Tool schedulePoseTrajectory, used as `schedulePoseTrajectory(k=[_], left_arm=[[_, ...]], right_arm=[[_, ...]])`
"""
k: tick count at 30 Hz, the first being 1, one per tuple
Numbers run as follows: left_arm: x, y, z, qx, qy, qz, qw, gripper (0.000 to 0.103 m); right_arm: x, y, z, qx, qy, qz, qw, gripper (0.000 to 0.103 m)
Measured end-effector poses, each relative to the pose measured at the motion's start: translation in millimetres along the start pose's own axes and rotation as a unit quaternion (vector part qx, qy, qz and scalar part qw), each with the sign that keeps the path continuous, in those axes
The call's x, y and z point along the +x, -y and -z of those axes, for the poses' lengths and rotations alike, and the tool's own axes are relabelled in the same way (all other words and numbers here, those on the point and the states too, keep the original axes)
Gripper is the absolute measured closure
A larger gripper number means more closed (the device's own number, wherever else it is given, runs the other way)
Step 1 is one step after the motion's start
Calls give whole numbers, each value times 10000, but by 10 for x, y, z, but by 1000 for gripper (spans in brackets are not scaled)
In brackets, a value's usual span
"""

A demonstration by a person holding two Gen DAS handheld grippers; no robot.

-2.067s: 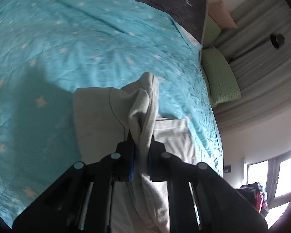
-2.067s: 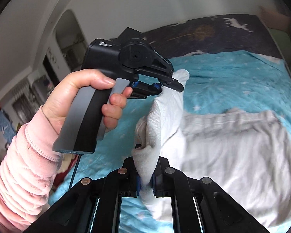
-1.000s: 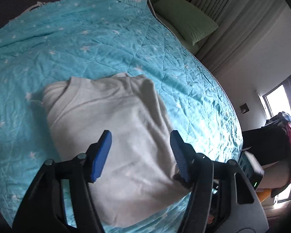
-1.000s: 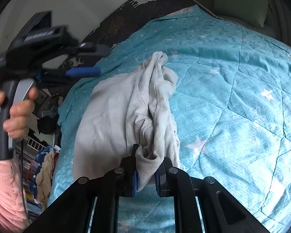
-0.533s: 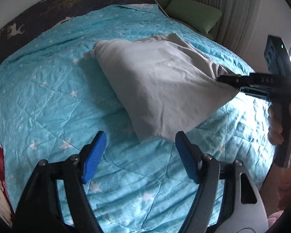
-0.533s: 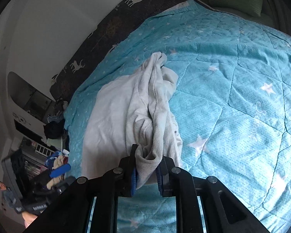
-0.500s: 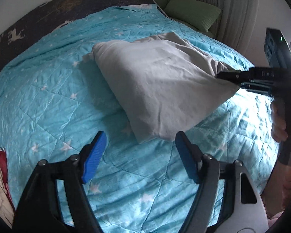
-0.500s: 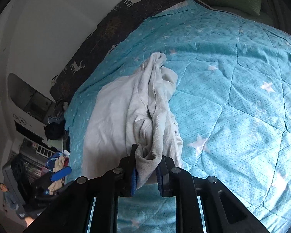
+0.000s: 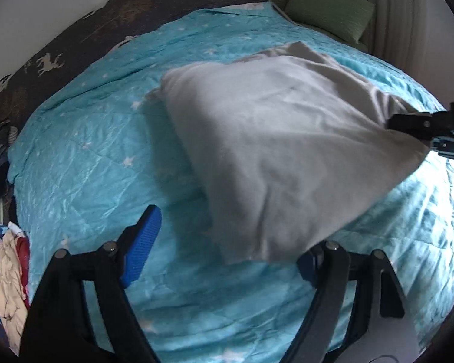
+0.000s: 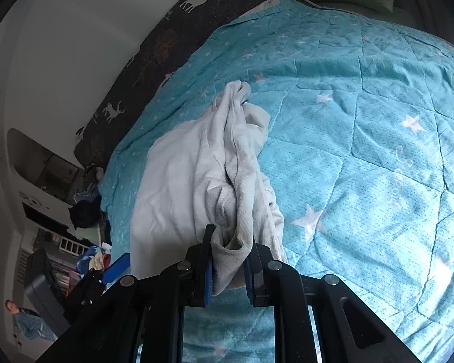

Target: Fold small clothes

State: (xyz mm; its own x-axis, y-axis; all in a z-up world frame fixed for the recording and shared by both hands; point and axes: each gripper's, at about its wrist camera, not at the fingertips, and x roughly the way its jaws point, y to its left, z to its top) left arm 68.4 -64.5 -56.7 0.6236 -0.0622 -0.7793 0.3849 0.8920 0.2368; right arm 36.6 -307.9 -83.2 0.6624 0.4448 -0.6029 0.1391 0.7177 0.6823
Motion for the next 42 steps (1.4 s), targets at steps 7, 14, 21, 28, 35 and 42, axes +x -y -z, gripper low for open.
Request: schedulePoseTrajectory(k=[7,14,21,28,35,42], left_arm=[[-59,-320,282,-109,-161,-430,9989,16],[-101,-342,349,-362,-264,-184,9988,16],[-106,-40,216,-249,-129,491,9984,16],[-54,-257,-106,-1094,136,493,9927,16],[-87,-297,-223,-801,90,142,9966,15],[165,-197,9,-762,-249,-558,9952,14]], right_arm=[[88,17,12,44,-13,74,10000,87],[85,70,12,153,-30,-28,9999,87],[40,26,-23,94,3,-61,9999,86],[34,-2,-36,151,-21,-163,9998,85],[63,-123,-112,34,-67,-333,9994,84],[90,-159,-146,5,-80,-359,9993,84]])
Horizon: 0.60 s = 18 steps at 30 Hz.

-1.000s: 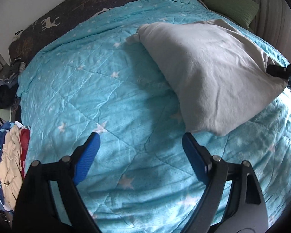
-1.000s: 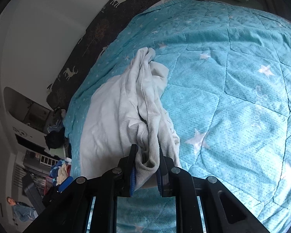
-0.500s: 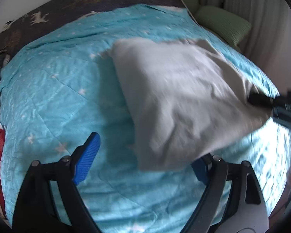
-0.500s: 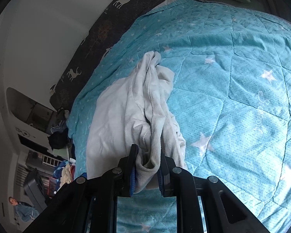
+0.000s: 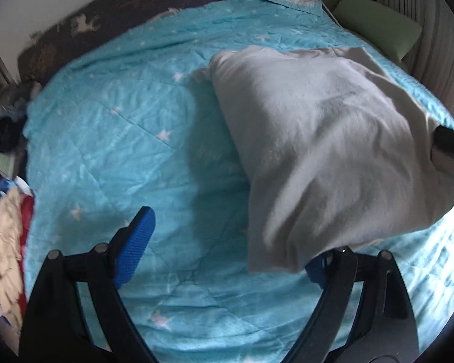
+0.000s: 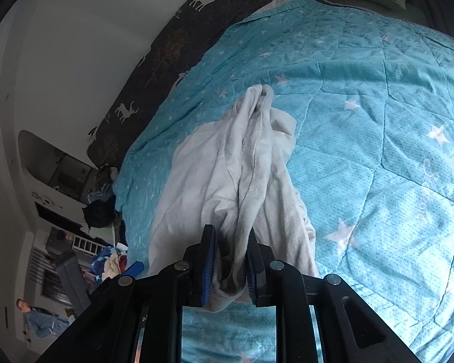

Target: Fold small clothes

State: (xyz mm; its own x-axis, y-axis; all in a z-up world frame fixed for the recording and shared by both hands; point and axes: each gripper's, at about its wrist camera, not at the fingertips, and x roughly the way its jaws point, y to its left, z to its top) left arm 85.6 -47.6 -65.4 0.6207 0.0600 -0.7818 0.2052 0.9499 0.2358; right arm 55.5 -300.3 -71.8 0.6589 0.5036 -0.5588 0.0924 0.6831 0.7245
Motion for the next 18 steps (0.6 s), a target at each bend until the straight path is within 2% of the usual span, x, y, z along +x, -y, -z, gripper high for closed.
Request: schedulePoseTrajectory(k=[4,6,7,9,11,16,18], left_arm=[[-199,122,169,768,312,-500,9953,14],[-267,58,261,897,308,-569,9939,14],[-286,-3,271,805,270,-476,9952,14],[-308,-189,237,317,195,31,9993,15],[-324,-307,199,-59,182,357,9992,15],[-343,-379,66,-267,160,1044,9940,15],[-358,-375,9,-344,101,1294,9909,15]], right_arm=[[0,-3,-6,-16,6,10,10000,84],[-18,19,-21,0,42,23,10000,84],[-28,31,-27,2,59,19,10000,84],[-38,59,-43,22,80,15,10000,84],[-41,70,-42,21,98,16,9999,84],[-136,67,39,-281,94,150,9995,73],[-212,4,125,-724,29,186,9972,69]])
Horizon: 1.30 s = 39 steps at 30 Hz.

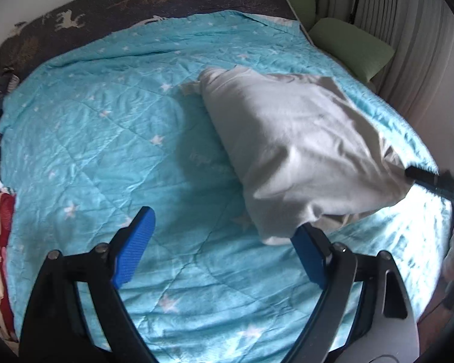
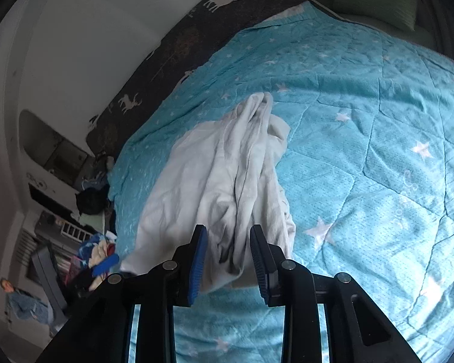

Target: Fold small clothes

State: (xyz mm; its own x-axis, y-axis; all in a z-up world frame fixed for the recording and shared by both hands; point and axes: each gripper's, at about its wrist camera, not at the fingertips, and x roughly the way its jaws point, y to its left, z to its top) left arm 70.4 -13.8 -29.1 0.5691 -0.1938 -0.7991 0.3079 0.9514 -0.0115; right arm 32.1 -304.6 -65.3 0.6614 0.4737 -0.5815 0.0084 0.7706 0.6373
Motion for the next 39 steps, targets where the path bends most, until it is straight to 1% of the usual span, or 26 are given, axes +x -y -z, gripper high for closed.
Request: schedulePoseTrajectory(k=[1,3,4,5,7,10,11,12,14,16,18,20,23,25,26,27,28,31,32,34,35,37,38,39], left_arm=[[6,-2,-37,-39,-41,93,9999,15],[29,8,-104,-99,-150,275,9995,15],[57,-1,-136,-136,-203,356,9991,15],[79,-21,-168,-220,-286,442,9984,15],[128,-99,-218,-516,-514,721,9947,16],[138,-193,-239,-888,-717,1026,9881,16],[132,-211,-235,-949,-734,1066,9870,16],[123,-216,-228,-950,-731,1063,9871,16],[109,-211,-213,-889,-702,1031,9882,16],[114,-215,-201,-901,-702,1032,9881,16],[122,-246,-207,-953,-718,1113,9866,16],[110,-271,-209,-968,-694,1164,9860,16],[73,-302,-202,-959,-656,1191,9861,16],[75,-313,-203,-984,-655,1221,9855,16],[78,-315,-201,-985,-660,1231,9853,16],[80,-319,-196,-984,-670,1232,9852,16],[81,-322,-189,-980,-677,1232,9852,16],[65,-335,-130,-916,-732,1312,9844,16],[57,-333,-100,-888,-761,1343,9840,16],[55,-324,-19,-777,-850,1373,9838,16],[69,-312,25,-726,-909,1366,9838,16],[106,-290,92,-704,-990,1350,9834,16],[125,-279,122,-714,-1024,1367,9827,16],[140,-268,149,-728,-1058,1405,9817,16]], right_arm=[[-29,-48,45,-261,-66,-18,9996,64],[-80,-182,199,-899,-344,-210,9951,57],[-87,-246,278,-1153,-512,-369,9913,56],[-77,-344,390,-1452,-748,-592,9848,55],[-16,-521,550,-1897,-1039,-823,9729,53],[204,-872,717,-2687,-1245,-784,9519,53],[293,-979,720,-2905,-1249,-794,9454,53],[369,-1051,690,-3010,-1228,-868,9417,53],[509,-1119,580,-3014,-1187,-1038,9404,52],[700,-1133,424,-2891,-1164,-1044,9444,49],[942,-1105,284,-2676,-1345,-1022,9486,49],[1089,-1099,246,-2610,-1452,-999,9491,49],[1221,-1120,232,-2560,-1521,-1063,9487,41],[1258,-1154,231,-2506,-1456,-1106,9507,34],[1264,-1167,236,-2506,-1427,-1155,9505,32],[1271,-1188,247,-2510,-1436,-1218,9495,30],[1286,-1204,251,-2506,-1483,-1286,9480,30],[1281,-1279,332,-2544,-1738,-1606,9377,30],[1212,-1351,391,-2704,-1648,-1590,9351,30],[1112,-1456,532,-3099,-1483,-1397,9287,29],[1084,-1487,597,-3218,-1497,-1345,9252,28],[1046,-1496,709,-3272,-1510,-1298,9238,28],[1041,-1500,768,-3255,-1560,-1367,9225,28],[1047,-1486,808,-3163,-1759,-1627,9179,28]])
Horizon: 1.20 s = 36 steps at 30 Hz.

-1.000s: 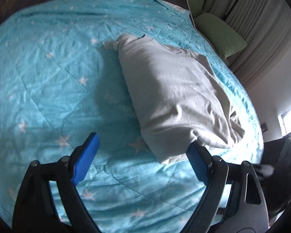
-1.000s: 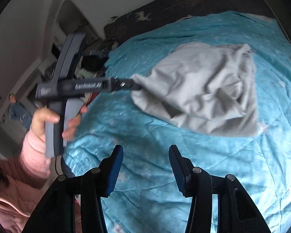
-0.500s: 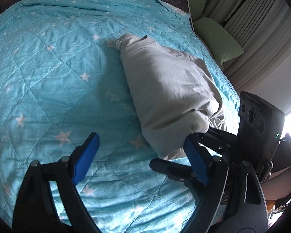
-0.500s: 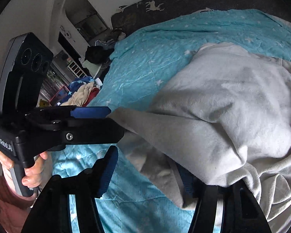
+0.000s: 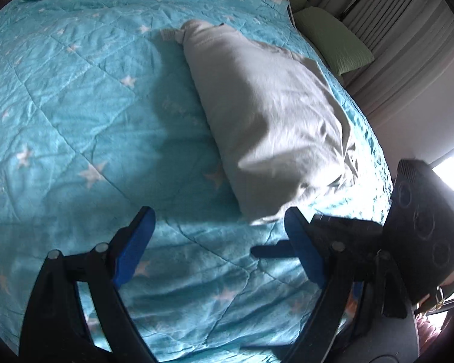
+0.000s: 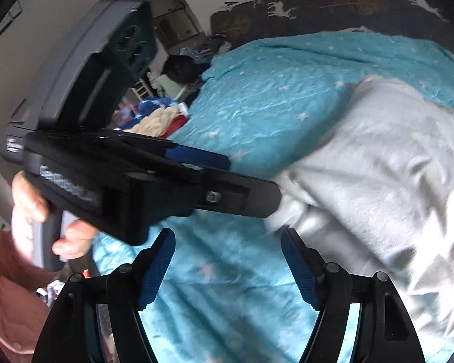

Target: Fold small clothes

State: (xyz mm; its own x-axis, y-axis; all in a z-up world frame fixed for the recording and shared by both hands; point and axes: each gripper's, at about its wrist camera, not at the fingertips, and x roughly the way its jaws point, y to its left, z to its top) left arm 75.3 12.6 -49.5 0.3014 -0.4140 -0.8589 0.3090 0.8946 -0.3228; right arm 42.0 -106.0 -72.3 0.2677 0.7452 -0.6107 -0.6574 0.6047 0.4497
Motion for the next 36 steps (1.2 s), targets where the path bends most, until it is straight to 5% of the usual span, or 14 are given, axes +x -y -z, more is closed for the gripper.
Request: schedulePoseTrajectory(k=[2,8,11,14,17,20,23,29,36], left_arm=[[33,14,32,-20,-52,61,10000,16],[138,175,-31,117,98,-110,9998,16],[203,255,-83,287,411,-777,9957,16],[213,217,-32,406,627,-1512,9857,16],[225,110,37,351,530,-1520,9863,16],[236,149,99,488,614,-1692,9825,16],[255,236,134,756,734,-1940,9753,16],[268,252,151,888,783,-2056,9714,16],[288,201,138,796,725,-1936,9752,16]], right_arm=[[42,-36,91,107,-126,-376,9992,28],[-46,-157,206,-165,-91,200,9996,28],[-315,44,225,341,295,430,9981,28],[-623,369,309,1160,736,882,9866,28],[-922,727,529,2154,1218,917,9646,31],[-1075,969,748,2846,1554,720,9432,41],[-1143,1050,770,2961,1677,1147,9333,59],[-1444,934,590,2295,2032,1818,9343,72],[-1130,1014,525,2072,1267,2002,9492,74]])
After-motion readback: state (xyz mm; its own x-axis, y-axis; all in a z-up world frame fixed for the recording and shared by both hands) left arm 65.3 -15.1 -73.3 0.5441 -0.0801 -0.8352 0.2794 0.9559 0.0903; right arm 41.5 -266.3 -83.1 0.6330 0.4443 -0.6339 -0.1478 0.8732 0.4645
